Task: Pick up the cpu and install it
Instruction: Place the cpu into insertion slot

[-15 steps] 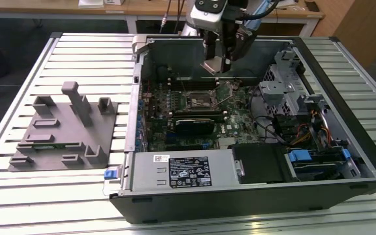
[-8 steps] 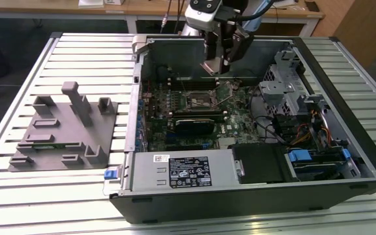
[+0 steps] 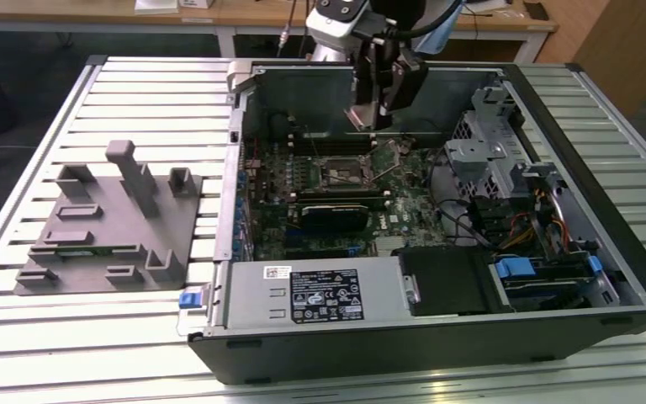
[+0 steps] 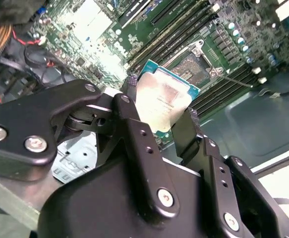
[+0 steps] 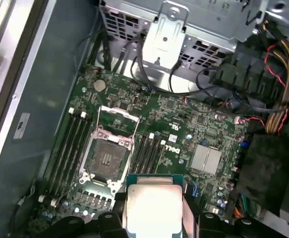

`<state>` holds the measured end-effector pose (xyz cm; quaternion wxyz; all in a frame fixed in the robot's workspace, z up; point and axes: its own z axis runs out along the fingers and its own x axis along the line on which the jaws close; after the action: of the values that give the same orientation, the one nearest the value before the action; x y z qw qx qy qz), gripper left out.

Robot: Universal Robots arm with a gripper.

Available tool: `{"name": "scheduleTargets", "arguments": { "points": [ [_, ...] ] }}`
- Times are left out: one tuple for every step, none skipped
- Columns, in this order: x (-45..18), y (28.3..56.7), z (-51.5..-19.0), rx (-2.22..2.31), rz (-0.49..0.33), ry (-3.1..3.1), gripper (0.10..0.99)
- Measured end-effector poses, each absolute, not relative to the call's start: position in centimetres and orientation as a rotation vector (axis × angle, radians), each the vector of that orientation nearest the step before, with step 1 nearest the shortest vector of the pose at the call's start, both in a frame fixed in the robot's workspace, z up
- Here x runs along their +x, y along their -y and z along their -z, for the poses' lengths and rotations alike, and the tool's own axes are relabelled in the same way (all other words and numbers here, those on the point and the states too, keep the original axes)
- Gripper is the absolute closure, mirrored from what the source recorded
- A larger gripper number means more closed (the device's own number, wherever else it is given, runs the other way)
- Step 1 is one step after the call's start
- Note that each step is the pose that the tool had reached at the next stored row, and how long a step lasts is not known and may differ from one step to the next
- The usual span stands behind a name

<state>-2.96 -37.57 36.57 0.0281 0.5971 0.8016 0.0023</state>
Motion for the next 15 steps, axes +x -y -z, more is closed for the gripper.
{"name": "scheduleTargets", "arguments": {
  "points": [
    [-2.97,37.52,-36.52,1.855,-0.006,-2.465,0.553],
    [-2.97,37.48,-36.47,1.866,-0.006,-2.457,0.553],
    [-2.97,37.47,-36.42,1.88,-0.006,-2.447,0.553],
    [-2.98,37.47,-36.37,1.897,-0.005,-2.433,0.553],
    [-2.98,37.47,-36.32,1.917,-0.004,-2.417,0.553],
    [-2.98,37.47,-36.26,1.939,-0.004,-2.4,0.553],
    [-2.99,37.46,-36.21,1.96,-0.003,-2.382,0.553],
    [-2.99,37.47,-36.14,1.984,-0.002,-2.363,0.553],
    [-2.99,37.46,-36.09,2.005,-0.001,-2.345,0.553],
    [-2.99,37.46,-36.03,2.025,0.0,-2.328,0.553],
    [-2.99,37.46,-35.97,2.042,0.0,-2.313,0.553],
    [-2.99,37.44,-35.91,2.055,0.001,-2.301,0.553],
    [-2.99,37.39,-35.87,2.064,0.001,-2.293,0.553],
    [-2.99,37.26,-35.81,2.067,0.001,-2.29,0.553],
    [-2.99,37.17,-35.77,2.068,0.001,-2.289,0.553]
  ]
}}
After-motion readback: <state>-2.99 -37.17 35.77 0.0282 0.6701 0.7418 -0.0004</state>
